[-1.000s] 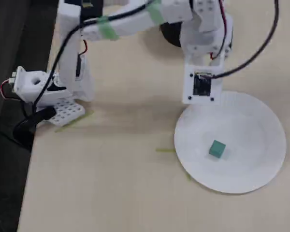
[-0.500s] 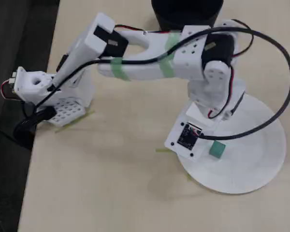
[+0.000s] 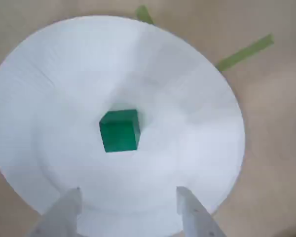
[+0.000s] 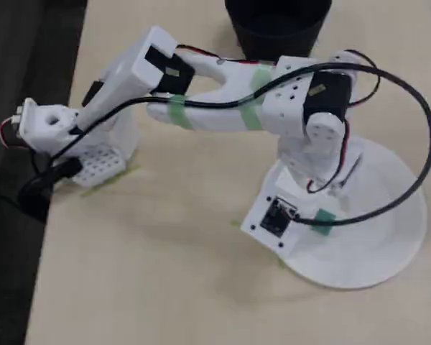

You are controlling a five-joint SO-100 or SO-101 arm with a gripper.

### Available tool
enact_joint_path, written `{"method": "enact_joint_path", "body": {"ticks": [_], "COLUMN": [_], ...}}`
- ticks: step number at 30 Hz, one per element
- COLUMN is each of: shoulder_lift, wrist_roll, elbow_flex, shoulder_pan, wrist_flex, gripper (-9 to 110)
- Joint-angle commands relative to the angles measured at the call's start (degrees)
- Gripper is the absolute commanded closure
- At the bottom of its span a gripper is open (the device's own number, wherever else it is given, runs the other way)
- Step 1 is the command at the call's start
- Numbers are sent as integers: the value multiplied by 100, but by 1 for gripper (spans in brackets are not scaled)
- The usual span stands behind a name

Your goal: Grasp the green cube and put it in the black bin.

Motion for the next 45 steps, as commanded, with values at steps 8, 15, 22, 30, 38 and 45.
{"method": "enact_joint_path", "body": {"ticks": [8, 15, 22, 30, 38, 45], "shoulder_lift": [-176, -413, -765, -1257, -1687, -2065], "wrist_roll": [-44, -229, -316, -272, -193, -202], "elbow_flex": [-79, -132, -475, -1151, -1644, -1960], "shoulder_pan": [325, 396, 334, 299, 272, 246], "wrist_flex": [53, 44, 0, 0, 9, 18], "gripper": [70, 70, 71, 75, 84, 102]}}
